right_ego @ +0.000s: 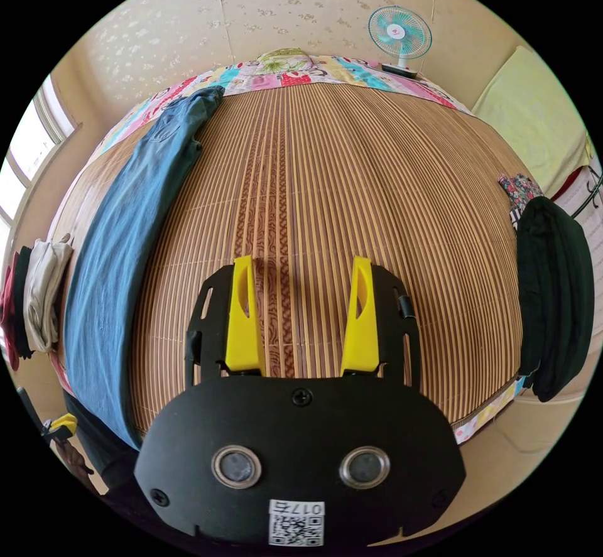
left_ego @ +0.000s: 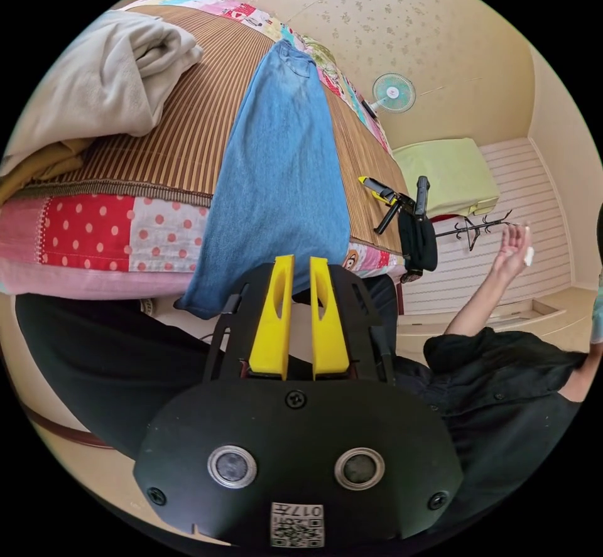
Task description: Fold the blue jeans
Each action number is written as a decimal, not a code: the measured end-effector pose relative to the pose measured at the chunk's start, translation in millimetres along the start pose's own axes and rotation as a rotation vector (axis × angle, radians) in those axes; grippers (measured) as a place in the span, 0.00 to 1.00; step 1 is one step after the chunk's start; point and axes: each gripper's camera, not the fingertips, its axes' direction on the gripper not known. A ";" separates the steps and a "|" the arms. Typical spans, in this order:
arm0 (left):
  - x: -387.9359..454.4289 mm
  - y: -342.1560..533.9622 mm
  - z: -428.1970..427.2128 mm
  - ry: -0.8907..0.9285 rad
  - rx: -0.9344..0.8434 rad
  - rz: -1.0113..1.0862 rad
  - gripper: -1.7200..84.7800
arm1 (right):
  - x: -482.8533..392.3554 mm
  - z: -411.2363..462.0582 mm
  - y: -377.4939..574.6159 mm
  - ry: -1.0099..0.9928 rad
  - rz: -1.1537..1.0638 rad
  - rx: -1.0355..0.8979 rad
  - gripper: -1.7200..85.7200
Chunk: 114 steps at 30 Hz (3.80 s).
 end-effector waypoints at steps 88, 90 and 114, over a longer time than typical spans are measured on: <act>-50.9 23.5 -3.7 0.147 0.022 -0.109 0.06 | 20.5 -34.0 -1.0 0.007 0.007 -0.001 0.25; -46.7 25.4 -5.0 0.124 0.031 -0.086 0.08 | 20.5 -31.9 -2.2 0.007 0.007 0.000 0.25; 22.3 8.9 34.7 0.105 -0.074 0.155 0.09 | 18.1 -6.0 -21.3 0.007 0.010 0.002 0.26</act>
